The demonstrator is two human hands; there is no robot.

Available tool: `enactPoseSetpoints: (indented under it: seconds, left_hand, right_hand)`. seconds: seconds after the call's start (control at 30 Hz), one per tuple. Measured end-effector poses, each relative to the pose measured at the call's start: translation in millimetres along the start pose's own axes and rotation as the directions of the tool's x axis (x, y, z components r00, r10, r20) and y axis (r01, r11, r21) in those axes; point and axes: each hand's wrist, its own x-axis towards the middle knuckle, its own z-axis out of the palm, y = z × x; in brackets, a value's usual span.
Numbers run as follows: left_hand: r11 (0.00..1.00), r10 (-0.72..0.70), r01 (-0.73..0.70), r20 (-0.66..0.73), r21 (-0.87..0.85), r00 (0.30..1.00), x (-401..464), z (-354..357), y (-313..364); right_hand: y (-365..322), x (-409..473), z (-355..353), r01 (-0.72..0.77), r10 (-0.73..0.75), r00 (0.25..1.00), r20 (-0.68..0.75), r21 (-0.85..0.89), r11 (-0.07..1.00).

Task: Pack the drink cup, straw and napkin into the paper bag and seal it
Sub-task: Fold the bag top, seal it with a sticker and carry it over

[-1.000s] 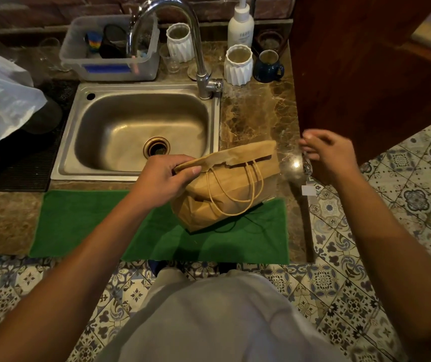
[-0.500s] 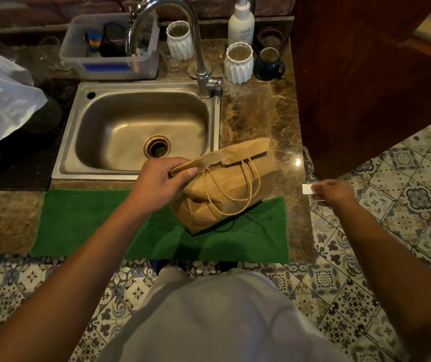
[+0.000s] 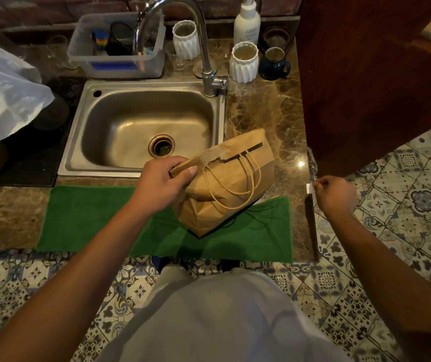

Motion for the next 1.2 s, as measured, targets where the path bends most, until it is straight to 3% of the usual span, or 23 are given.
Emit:
enactPoseSetpoints:
  seconds: [0.3,0.47,0.53,0.63,0.67,0.73,0.9,1.1,1.2]
  left_hand:
    - [0.997,-0.050,0.046,0.058,0.059,0.997,-3,-5,4]
    - [0.984,-0.042,0.028,0.077,0.177,0.996,-4,-9,14]
    - [0.977,-0.047,0.030,0.076,0.211,0.996,-5,-8,20]
    - [0.982,-0.064,0.055,0.044,0.179,0.997,-12,-5,25]
    - [0.985,-0.062,0.057,0.024,0.160,0.998,-15,-2,25]
    - [0.989,-0.094,0.095,-0.011,0.109,0.995,-22,7,25]
    - [0.985,-0.168,0.172,-0.128,0.021,0.977,-37,30,20]
    - [0.986,-0.164,0.156,-0.146,-0.060,0.976,-53,38,20]
    - [0.990,-0.128,0.119,-0.150,-0.070,0.980,-56,40,20]
  right_hand:
    - [-3,-10,-3,0.049,-0.048,0.997,-0.055,0.012,0.999]
    - [-27,1,-49,0.077,-0.022,0.978,-0.208,0.261,0.962]
    - [-45,6,-82,0.043,0.050,0.985,-0.166,0.515,0.856]
    - [-89,-20,-125,-0.094,0.047,0.996,0.082,0.912,0.400]
    - [-104,-36,-132,-0.141,-0.004,0.989,0.148,0.949,0.284]
    - [-132,-73,-135,-0.223,-0.107,0.963,0.249,0.952,0.209]
    - [-182,-133,-104,-0.379,-0.240,0.872,0.426,0.899,0.219]
    - [-186,-134,-82,-0.403,-0.249,0.832,0.496,0.848,0.345]
    - [-184,-134,-80,-0.399,-0.239,0.837,0.492,0.848,0.349]
